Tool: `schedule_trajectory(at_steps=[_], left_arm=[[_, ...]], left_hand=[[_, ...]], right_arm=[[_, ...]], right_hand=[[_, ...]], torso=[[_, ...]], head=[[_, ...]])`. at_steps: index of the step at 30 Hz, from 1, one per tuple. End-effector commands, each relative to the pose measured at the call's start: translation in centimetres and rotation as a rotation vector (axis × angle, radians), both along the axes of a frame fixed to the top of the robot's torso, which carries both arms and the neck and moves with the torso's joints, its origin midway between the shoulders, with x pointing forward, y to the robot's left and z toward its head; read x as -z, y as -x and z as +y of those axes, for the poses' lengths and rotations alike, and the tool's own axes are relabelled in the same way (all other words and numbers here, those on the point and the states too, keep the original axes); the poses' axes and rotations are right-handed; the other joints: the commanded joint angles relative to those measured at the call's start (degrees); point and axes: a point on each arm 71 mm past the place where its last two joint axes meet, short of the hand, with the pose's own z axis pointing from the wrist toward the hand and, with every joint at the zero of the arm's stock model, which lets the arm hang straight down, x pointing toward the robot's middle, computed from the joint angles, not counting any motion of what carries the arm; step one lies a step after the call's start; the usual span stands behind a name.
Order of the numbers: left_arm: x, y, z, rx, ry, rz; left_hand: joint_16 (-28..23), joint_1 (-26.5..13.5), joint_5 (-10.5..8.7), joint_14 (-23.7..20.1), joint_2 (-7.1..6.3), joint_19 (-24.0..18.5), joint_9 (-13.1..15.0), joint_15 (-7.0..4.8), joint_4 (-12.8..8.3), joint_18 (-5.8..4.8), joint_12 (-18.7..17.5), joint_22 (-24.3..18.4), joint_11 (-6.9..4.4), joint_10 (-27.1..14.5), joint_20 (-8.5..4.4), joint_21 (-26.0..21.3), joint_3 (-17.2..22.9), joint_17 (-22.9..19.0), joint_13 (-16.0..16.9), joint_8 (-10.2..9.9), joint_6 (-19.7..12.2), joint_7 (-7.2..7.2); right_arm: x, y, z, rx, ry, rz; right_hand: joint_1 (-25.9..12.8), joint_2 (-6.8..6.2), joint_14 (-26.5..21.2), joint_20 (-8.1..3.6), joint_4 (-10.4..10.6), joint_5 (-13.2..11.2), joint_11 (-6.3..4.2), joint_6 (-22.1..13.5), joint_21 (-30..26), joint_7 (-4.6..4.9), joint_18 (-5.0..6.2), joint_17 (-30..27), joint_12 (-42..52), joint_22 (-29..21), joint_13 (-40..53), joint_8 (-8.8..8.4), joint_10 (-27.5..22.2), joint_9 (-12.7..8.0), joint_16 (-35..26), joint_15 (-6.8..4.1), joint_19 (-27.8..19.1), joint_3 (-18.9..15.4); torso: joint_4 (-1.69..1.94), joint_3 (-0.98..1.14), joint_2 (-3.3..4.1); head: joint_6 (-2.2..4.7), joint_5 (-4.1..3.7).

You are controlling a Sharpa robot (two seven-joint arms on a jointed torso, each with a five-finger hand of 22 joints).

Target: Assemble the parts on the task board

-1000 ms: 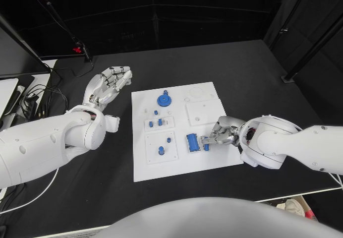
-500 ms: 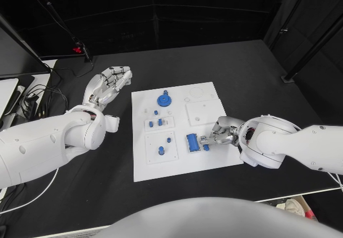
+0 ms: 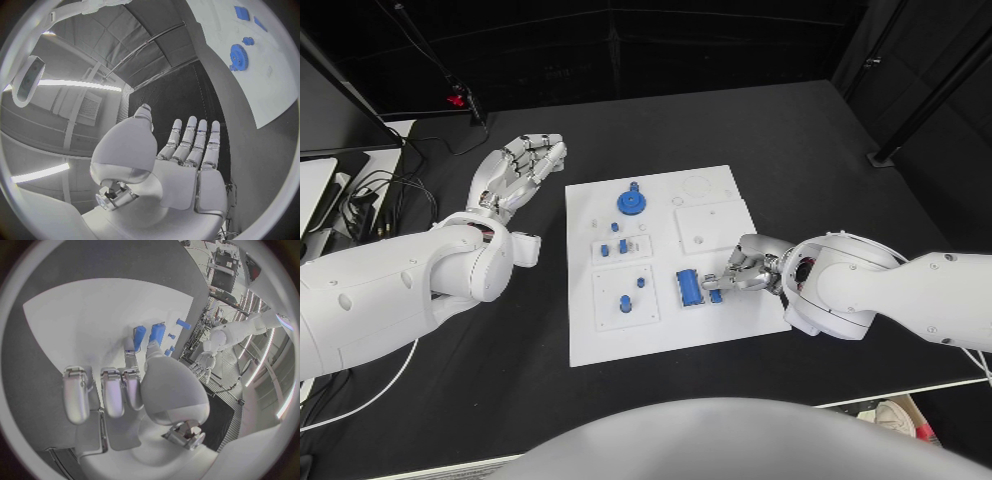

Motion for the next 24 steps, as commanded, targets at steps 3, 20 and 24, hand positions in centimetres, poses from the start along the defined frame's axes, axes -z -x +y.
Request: schedule_trajectory(at_steps=[3, 20, 24], left_arm=[[-0.5, 0.1, -0.1, 0.016, 0.019, -0.049], [-0.4, 0.0, -0.1, 0.013, 0.017, -0.048], [-0.4, 0.0, -0.1, 0.014, 0.017, -0.048]], left_hand=[[0.27, 0.03, 0.35, -0.37, 0.57, -0.31, -0.05, 0.15, -0.09, -0.71, 0.39, -0.05, 0.02, -0.37, 0.02, 0.27, -0.35, -0.05, -0.09, 0.20, -0.45, 8.61], [0.36, 0.15, 0.45, -0.37, 0.69, -0.28, -0.11, 0.15, -0.11, -0.71, 0.48, 0.00, 0.02, -0.40, 0.02, 0.29, -0.40, -0.16, -0.11, 0.28, -0.49, 8.61], [0.36, 0.15, 0.45, -0.37, 0.69, -0.28, -0.11, 0.15, -0.11, -0.71, 0.48, 0.00, 0.02, -0.40, 0.02, 0.29, -0.40, -0.16, -0.11, 0.28, -0.49, 8.61]], right_arm=[[-0.2, 0.1, -0.6, 0.003, -0.001, -0.014], [-0.3, 1.2, -2.2, -0.085, -0.018, 0.033], [-0.2, 1.1, -2.1, -0.085, -0.014, 0.038]], right_hand=[[-1.34, -1.42, 5.95, -0.70, -0.02, -0.47, -0.59, 1.22, 0.19, -0.35, -0.42, 15.10, -0.30, 15.10, 15.03, 0.92, 5.96, 0.89, 0.14, -0.70, 6.15, -2.36], [-0.71, -12.51, 5.95, -2.37, 0.40, -0.30, -2.56, 2.88, 0.19, -2.46, -0.42, 15.10, -0.30, 15.10, 15.03, 6.80, 5.96, 6.11, 0.14, -2.42, 6.15, -1.48], [-0.02, -11.84, 5.95, -2.53, 0.38, -0.32, -2.69, 2.61, 0.19, -2.57, -0.42, 15.10, -0.30, 15.10, 15.03, 7.29, 5.96, 6.72, 0.14, -2.55, 6.15, -1.10]], torso=[[0.10, 0.02, 0.02], [-0.02, 0.03, -0.01], [0.08, 0.04, 0.03]], head=[[0.01, 0.06], [0.01, -0.18], [0.01, -0.23]])
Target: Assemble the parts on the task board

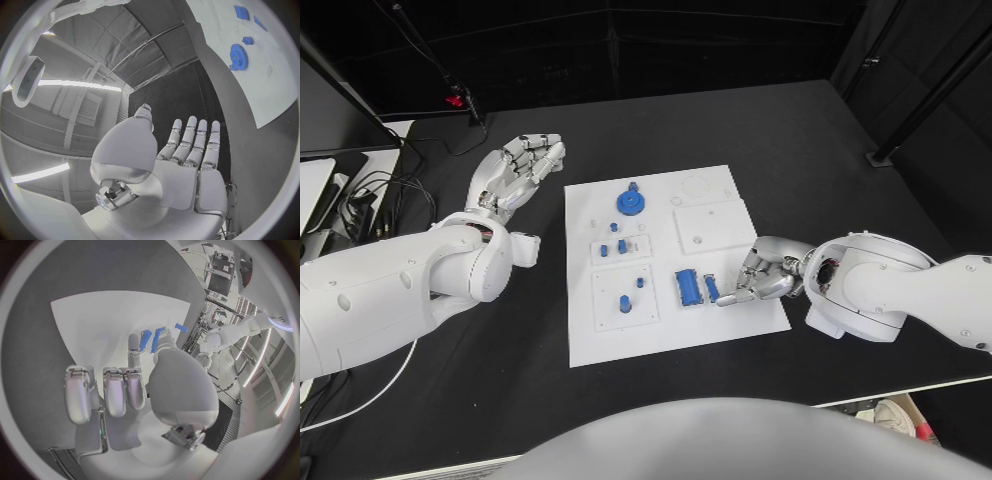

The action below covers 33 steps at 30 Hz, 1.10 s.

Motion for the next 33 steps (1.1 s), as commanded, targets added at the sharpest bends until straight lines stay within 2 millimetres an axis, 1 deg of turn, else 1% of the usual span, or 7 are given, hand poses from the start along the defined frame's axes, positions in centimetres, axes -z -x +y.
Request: schedule_trajectory(at_steps=[1, 5, 10, 13, 20, 26, 33], left_arm=[[-0.4, 0.1, -0.1, 0.015, 0.018, -0.047], [-0.4, 0.1, -0.1, 0.015, 0.018, -0.047], [-0.4, 0.1, -0.2, 0.017, 0.019, -0.047], [-0.4, 0.1, -0.2, 0.018, 0.019, -0.047], [-0.4, 0.1, -0.1, 0.017, 0.019, -0.046], [-0.4, 0.1, -0.1, 0.018, 0.020, -0.045], [-0.4, 0.1, 0.0, 0.016, 0.019, -0.045]], left_hand=[[0.36, -0.09, 0.22, -0.37, 0.46, -0.28, -0.06, 0.15, 0.02, -0.71, 0.24, 0.00, 0.02, -0.40, 0.03, 0.29, -0.27, -0.07, -0.05, 0.28, -0.49, 8.61], [0.36, -0.09, 0.22, -0.37, 0.46, -0.28, -0.06, 0.15, 0.02, -0.71, 0.24, 0.00, 0.02, -0.40, 0.03, 0.29, -0.27, -0.07, -0.05, 0.28, -0.49, 8.61], [0.42, 0.05, 0.31, -0.38, 0.55, -0.28, -0.11, 0.15, 0.00, -0.71, 0.30, -0.01, 0.02, -0.43, 0.03, 0.31, -0.29, -0.16, -0.06, 0.33, -0.52, 8.61], [0.42, 0.05, 0.31, -0.38, 0.55, -0.28, -0.11, 0.15, 0.00, -0.71, 0.30, -0.01, 0.02, -0.43, 0.03, 0.31, -0.29, -0.16, -0.06, 0.33, -0.52, 8.61], [0.42, 0.05, 0.31, -0.38, 0.55, -0.28, -0.11, 0.15, 0.00, -0.71, 0.30, -0.01, 0.02, -0.43, 0.03, 0.31, -0.29, -0.16, -0.06, 0.33, -0.52, 8.61], [0.42, 0.05, 0.31, -0.38, 0.55, -0.28, -0.11, 0.15, 0.00, -0.71, 0.30, -0.01, 0.02, -0.43, 0.03, 0.31, -0.29, -0.16, -0.06, 0.33, -0.52, 8.61], [0.42, 0.05, 0.31, -0.38, 0.55, -0.28, -0.11, 0.15, 0.00, -0.71, 0.30, -0.01, 0.02, -0.43, 0.03, 0.31, -0.29, -0.16, -0.06, 0.33, -0.52, 8.61]], right_arm=[[0.2, 0.0, 0.4, -0.038, -0.007, 0.021], [0.3, -0.2, 0.6, -0.032, -0.005, 0.016], [0.4, -0.6, 0.9, -0.024, 0.003, 0.005], [0.4, -0.8, 1.0, -0.020, 0.007, 0.000], [0.6, -1.1, 1.5, -0.027, 0.016, 0.003], [0.8, -1.2, 1.7, -0.032, 0.023, 0.007], [0.9, -1.4, 2.0, -0.038, 0.025, 0.009]], right_hand=[[0.77, 0.74, 6.06, -0.61, 0.03, 0.00, -0.40, -0.22, 0.19, -0.36, -0.42, 15.06, -0.30, 15.10, 15.03, 0.47, 5.99, 0.47, 0.14, -0.41, 6.05, 0.65], [1.13, 2.36, 6.06, -0.71, -0.07, -0.03, -0.45, -0.73, 0.19, -0.38, -0.42, 15.06, -0.30, 15.10, 15.03, 0.88, 5.99, 1.08, 0.14, -0.48, 6.05, 1.48], [2.07, 5.33, 6.06, -0.77, -0.32, -0.08, -0.51, -1.50, 0.19, -0.42, -0.42, 15.06, -0.30, 15.10, 15.03, 1.51, 5.99, 2.02, 0.14, -0.47, 6.05, 2.66], [3.20, 6.65, 6.06, -0.77, -0.62, -0.11, -0.57, -1.90, 0.19, -0.48, -0.42, 15.06, -0.30, 15.10, 15.03, 1.94, 5.99, 2.61, 0.14, -0.45, 6.05, 3.04], [6.24, 8.30, 6.06, -0.74, -1.31, -0.05, -0.66, -2.78, 0.19, -0.62, -0.42, 15.06, -0.30, 15.10, 15.03, 2.89, 5.99, 3.94, 0.14, -0.43, 6.05, 3.43], [7.53, 8.56, 6.06, -0.71, -1.66, -0.03, -0.65, -3.20, 0.19, -0.62, -0.42, 15.06, -0.30, 15.10, 15.03, 3.37, 5.99, 4.65, 0.14, -0.41, 6.05, 3.33], [7.88, 8.65, 6.06, -0.70, -1.71, -0.03, -0.63, -3.35, 0.19, -0.63, -0.42, 15.06, -0.30, 15.10, 15.03, 3.55, 5.99, 4.93, 0.14, -0.40, 6.05, 3.24]], torso=[[0.09, 0.01, 0.03], [0.00, -0.03, 0.01], [0.05, -0.01, 0.03], [0.07, 0.01, 0.00], [0.01, -0.01, -0.02], [0.08, 0.03, -0.04], [0.04, -0.01, -0.04]], head=[[0.01, -0.02], [0.01, -0.04], [0.01, -0.08], [0.01, -0.06], [0.01, -0.10], [0.01, -0.11], [0.01, -0.22]])
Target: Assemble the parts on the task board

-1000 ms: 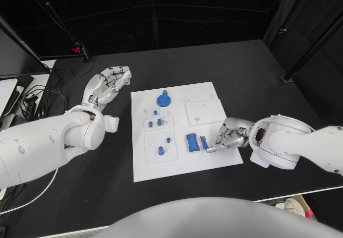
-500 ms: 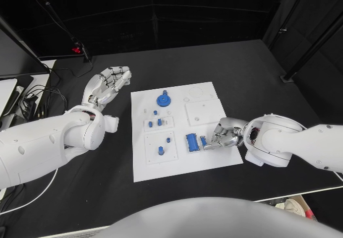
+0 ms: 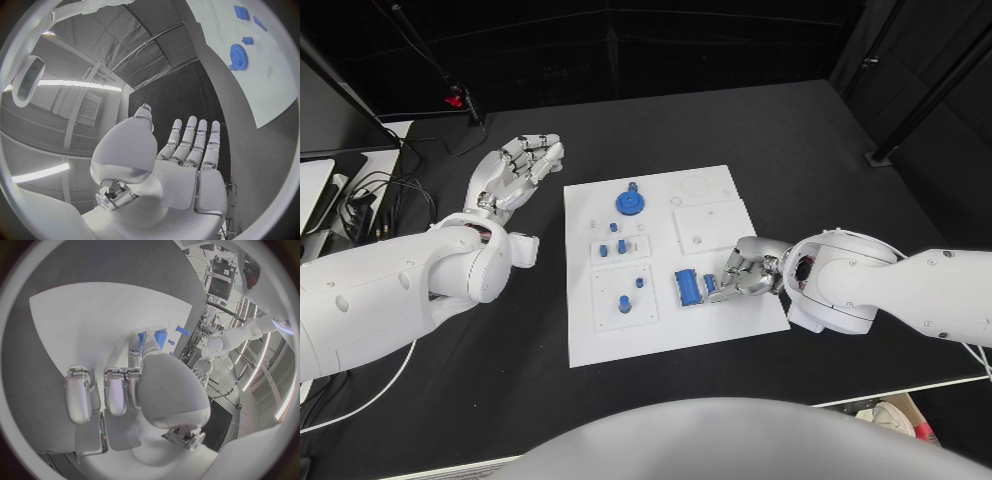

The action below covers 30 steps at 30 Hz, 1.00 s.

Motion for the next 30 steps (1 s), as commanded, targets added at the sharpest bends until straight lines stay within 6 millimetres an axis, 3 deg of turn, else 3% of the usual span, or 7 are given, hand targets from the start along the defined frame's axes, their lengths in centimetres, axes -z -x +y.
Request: schedule_trajectory(at_steps=[1, 17, 19, 22, 25, 26, 30], left_arm=[[-0.4, 0.1, -0.1, 0.015, 0.018, -0.046], [-0.2, 0.2, -0.1, 0.019, 0.023, -0.051], [-0.1, 0.3, -0.2, 0.022, 0.025, -0.055], [0.1, 0.5, -0.3, 0.025, 0.030, -0.064], [0.2, 0.7, -0.4, 0.026, 0.035, -0.076], [0.2, 0.7, -0.5, 0.026, 0.036, -0.081], [0.5, 1.0, -0.6, 0.027, 0.042, -0.098]], left_hand=[[0.19, 0.05, 0.32, -0.38, 0.55, -0.28, -0.05, 0.15, -0.01, -0.71, 0.31, -0.01, 0.02, -0.43, 0.02, 0.30, -0.30, -0.05, -0.07, 0.33, -0.52, 8.61], [0.32, 0.20, 0.46, -0.47, 0.61, -0.34, -0.19, 0.16, 0.03, -0.70, 0.43, -0.11, 0.03, -0.60, 0.03, 0.32, -0.53, -0.29, -0.11, 0.48, -0.62, 8.61], [0.37, 0.16, 0.46, -0.51, 0.58, -0.32, -0.21, 0.16, 0.05, -0.70, 0.49, -0.08, 0.04, -0.66, 0.03, 0.33, -0.68, -0.40, -0.12, 0.62, -0.49, 8.60], [0.58, 0.10, 0.48, -0.65, 0.62, -0.26, -0.23, 0.14, 0.05, -0.67, 0.79, -0.06, -0.02, -0.74, 0.03, 0.39, -1.14, -0.79, -0.13, 1.28, 0.38, 8.37], [0.79, -0.11, 0.38, -0.85, 0.63, -0.25, -0.32, 0.13, 0.07, -0.65, 1.05, -0.12, -0.05, -0.94, 0.02, 0.44, -1.69, -1.23, -0.15, 1.82, 1.37, 7.87], [0.86, -0.18, 0.33, -0.91, 0.63, -0.21, -0.37, 0.14, 0.08, -0.63, 1.13, -0.08, -0.04, -1.01, 0.02, 0.46, -1.86, -1.36, -0.16, 1.91, 1.61, 7.69], [1.00, -0.43, 0.09, -1.08, 0.56, -0.14, -0.58, 0.17, 0.09, -0.63, 1.26, -0.06, -0.02, -1.25, 0.04, 0.52, -2.27, -1.65, -0.18, 1.90, 1.73, 7.21]], right_arm=[[0.0, 0.0, 0.1, -0.006, 0.009, 0.001], [-3.5, -1.3, -1.6, 0.155, -0.416, -0.425], [-4.2, -1.9, -1.6, 0.170, -0.554, -0.469], [-4.7, -3.1, -1.2, 0.182, -0.752, -0.504], [-4.8, -4.1, -0.4, 0.159, -0.874, -0.530], [-4.8, -4.4, -0.1, 0.146, -0.907, -0.541], [-4.7, -5.8, 1.1, 0.100, -0.989, -0.572]], right_hand=[[0.78, 0.15, 6.07, -0.28, -0.33, -0.03, -0.36, -0.32, 0.19, -0.03, -0.42, 15.08, -0.30, 15.10, 15.03, 0.21, 5.85, 0.14, 0.14, -0.41, 6.08, 0.07], [-1.02, 0.08, 6.07, -0.12, 0.80, 0.65, 0.45, -3.54, -0.47, 0.96, -0.22, 15.08, -0.30, 14.82, 15.03, 0.47, 5.85, 1.83, 0.14, -0.22, 5.59, -1.23], [1.13, 1.57, 6.07, 0.45, 0.54, 3.16, 0.92, -5.41, -3.55, 1.45, 0.67, 15.08, -0.30, 13.55, 15.03, 0.65, 5.85, 2.49, 0.14, 0.46, 3.32, -0.78], [0.82, 2.55, 2.55, 2.30, 0.69, 6.33, 3.18, -11.86, -21.90, 3.96, 4.97, 11.36, -0.30, 6.33, 15.03, -0.07, 5.85, 2.17, -3.73, 2.88, -11.04, -2.51], [-1.94, 3.57, -26.45, 4.22, -0.09, 6.80, 4.84, -16.37, -48.12, 6.44, 8.82, -14.93, -25.09, -4.46, -2.65, -0.84, -22.03, 0.81, -35.89, 5.13, -32.05, -5.01], [-3.30, 3.84, -31.03, 4.94, 0.43, 6.75, 5.83, -19.14, -51.77, 6.71, 8.68, -19.01, -39.30, -6.52, -12.60, -1.74, -34.93, 0.08, -41.45, 6.15, -34.45, -6.08], [-11.23, 1.18, -45.34, 8.26, 1.17, 6.92, 11.86, -28.43, -63.63, 5.62, 6.07, -28.94, -58.55, -13.56, -26.79, -4.49, -48.90, -1.76, -55.65, 11.93, -45.04, -7.79]], torso=[[-0.02, -0.02, -0.03], [0.18, 0.08, -0.12], [0.29, 0.14, -0.13], [0.20, 0.34, -0.18], [0.21, 0.37, -0.04], [0.14, 0.39, -0.03], [0.10, 0.39, -0.18]], head=[[0.01, -0.08], [0.01, 0.79], [0.01, 1.01], [0.01, 2.09], [0.01, 3.03], [0.01, 3.46], [0.01, 4.42]])
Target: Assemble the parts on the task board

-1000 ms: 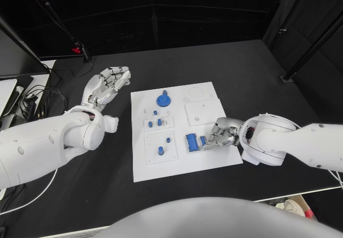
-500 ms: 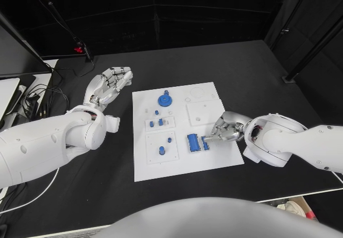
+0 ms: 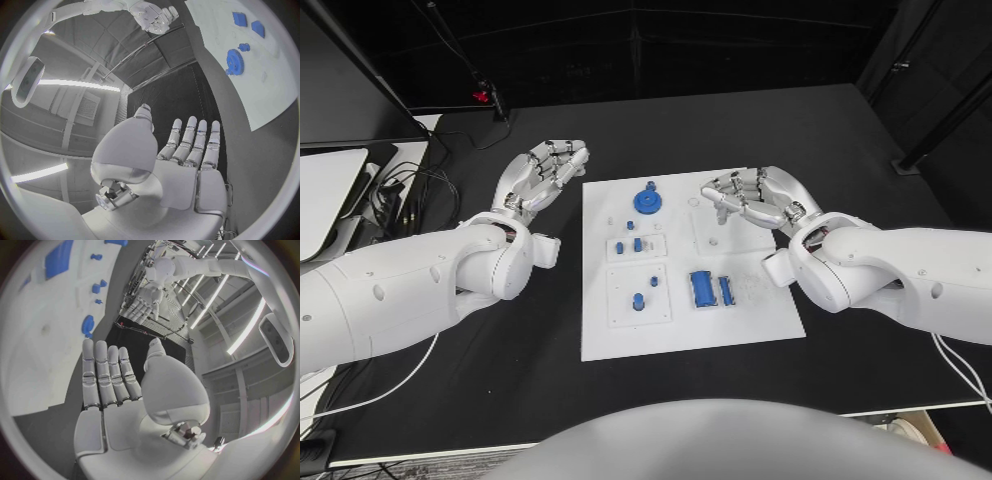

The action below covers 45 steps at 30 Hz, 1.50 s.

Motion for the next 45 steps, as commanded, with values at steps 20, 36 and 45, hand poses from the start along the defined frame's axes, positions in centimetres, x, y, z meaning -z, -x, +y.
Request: schedule_trajectory(at_steps=[20, 36, 45], left_arm=[[0.4, 1.4, -0.6, -0.110, 0.053, 0.082], [-0.3, 3.2, -0.3, -0.292, 0.128, 0.210], [-0.3, 3.2, -0.3, -0.292, 0.128, 0.210]], left_hand=[[-22.85, -36.20, -8.60, -6.64, -4.69, -10.96, -5.22, -7.38, -8.55, -5.73, -17.33, -17.16, -7.69, -13.38, -8.75, -3.73, 3.77, -6.22, -3.81, -20.51, -10.96, -2.90], [-34.05, -53.20, -12.62, -11.82, -4.69, -16.04, -5.22, -14.71, -12.57, -5.73, -25.90, -25.11, -14.82, -19.00, -16.68, -3.73, 8.21, -6.22, -3.81, -30.00, -18.97, -8.43], [-37.28, -58.09, -16.64, -11.82, -4.69, -21.60, -5.22, -14.71, -16.73, -5.73, -28.36, -27.39, -14.82, -24.65, -16.68, -3.73, 8.21, -6.22, -3.81, -32.72, -18.97, -8.43]], right_arm=[[0.2, -3.1, 3.2, 0.073, -0.253, -0.041], [1.2, -4.4, 4.8, 0.273, -0.373, 0.095], [1.2, -4.4, 4.8, 0.273, -0.373, 0.095]], right_hand=[[-62.58, -2.04, -45.17, -9.31, -16.20, -9.47, -7.98, -42.83, -31.51, -8.40, -8.45, -45.71, -39.66, -58.11, -49.24, -17.67, -41.34, -18.87, -40.47, -5.51, -43.98, 13.62], [-69.85, -2.04, -45.17, -9.31, -16.20, -9.47, -7.98, -42.83, -31.51, -8.40, -8.45, -50.34, -39.66, -64.46, -54.04, -17.67, -41.34, -18.87, -40.47, -5.51, -43.98, 13.62], [-69.85, -2.04, -45.17, -9.31, -16.20, -9.47, -7.98, -42.83, -31.51, -8.40, -8.45, -50.34, -39.66, -64.46, -54.04, -17.67, -41.34, -18.87, -40.47, -5.51, -43.98, 13.62]], torso=[[-0.74, -0.26, -1.70], [-3.57, -1.21, -7.47], [-3.74, -1.27, -7.82]], head=[[3.36, 2.39], [14.93, 5.74], [15.63, 5.94]])
